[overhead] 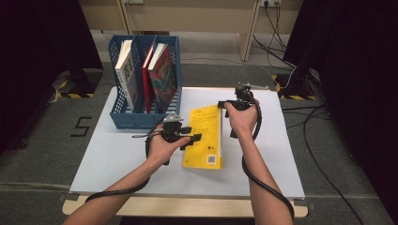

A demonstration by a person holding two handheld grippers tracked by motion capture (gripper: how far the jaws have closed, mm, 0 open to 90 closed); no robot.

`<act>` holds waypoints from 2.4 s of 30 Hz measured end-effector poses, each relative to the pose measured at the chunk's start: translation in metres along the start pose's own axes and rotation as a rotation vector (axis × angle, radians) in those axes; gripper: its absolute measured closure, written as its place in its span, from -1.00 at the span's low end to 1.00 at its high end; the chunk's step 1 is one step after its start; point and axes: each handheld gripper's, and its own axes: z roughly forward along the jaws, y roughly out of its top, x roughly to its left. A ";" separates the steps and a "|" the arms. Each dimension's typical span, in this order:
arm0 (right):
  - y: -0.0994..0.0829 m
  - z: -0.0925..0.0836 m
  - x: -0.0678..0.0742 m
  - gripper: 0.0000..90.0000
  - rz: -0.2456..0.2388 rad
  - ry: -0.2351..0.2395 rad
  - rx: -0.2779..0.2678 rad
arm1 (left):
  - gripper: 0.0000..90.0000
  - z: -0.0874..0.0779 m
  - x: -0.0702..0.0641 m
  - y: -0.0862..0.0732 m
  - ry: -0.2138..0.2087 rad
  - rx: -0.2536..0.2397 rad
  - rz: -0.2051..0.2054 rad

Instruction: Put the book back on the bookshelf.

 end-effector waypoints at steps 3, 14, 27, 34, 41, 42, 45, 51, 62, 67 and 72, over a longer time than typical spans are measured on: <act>0.000 0.000 0.000 0.71 -0.012 -0.001 -0.005 | -0.12 0.003 -0.007 0.005 -0.014 -0.002 0.009; 0.001 0.001 0.007 0.71 -0.023 -0.012 -0.016 | -0.17 0.017 -0.031 0.016 -0.062 -0.017 0.022; 0.007 -0.002 0.020 0.71 -0.050 -0.032 -0.067 | -0.19 0.020 -0.041 0.032 -0.045 -0.042 0.048; 0.006 -0.002 0.022 0.71 -0.053 -0.043 -0.084 | -0.20 0.025 -0.044 0.032 -0.028 -0.045 0.064; 0.006 -0.005 0.027 0.71 -0.055 -0.038 -0.094 | -0.19 0.031 -0.046 0.032 0.018 -0.039 0.097; 0.006 -0.005 0.027 0.71 -0.055 -0.038 -0.094 | -0.18 0.031 -0.046 0.032 0.018 -0.039 0.097; 0.006 -0.008 0.029 0.71 -0.063 -0.041 -0.108 | -0.17 0.032 -0.045 0.033 0.037 -0.040 0.110; 0.006 -0.013 0.031 0.71 -0.074 -0.041 -0.125 | -0.19 0.033 -0.045 0.035 0.037 -0.045 0.121; 0.008 -0.024 0.032 0.72 -0.065 -0.035 -0.159 | -0.15 0.038 -0.040 0.036 0.075 -0.039 0.172; 0.007 -0.025 0.033 0.72 -0.063 -0.034 -0.162 | -0.13 0.037 -0.044 0.034 0.105 -0.046 0.215; 0.004 -0.024 0.039 0.72 -0.086 -0.053 -0.165 | -0.19 0.037 -0.042 0.034 0.121 -0.050 0.184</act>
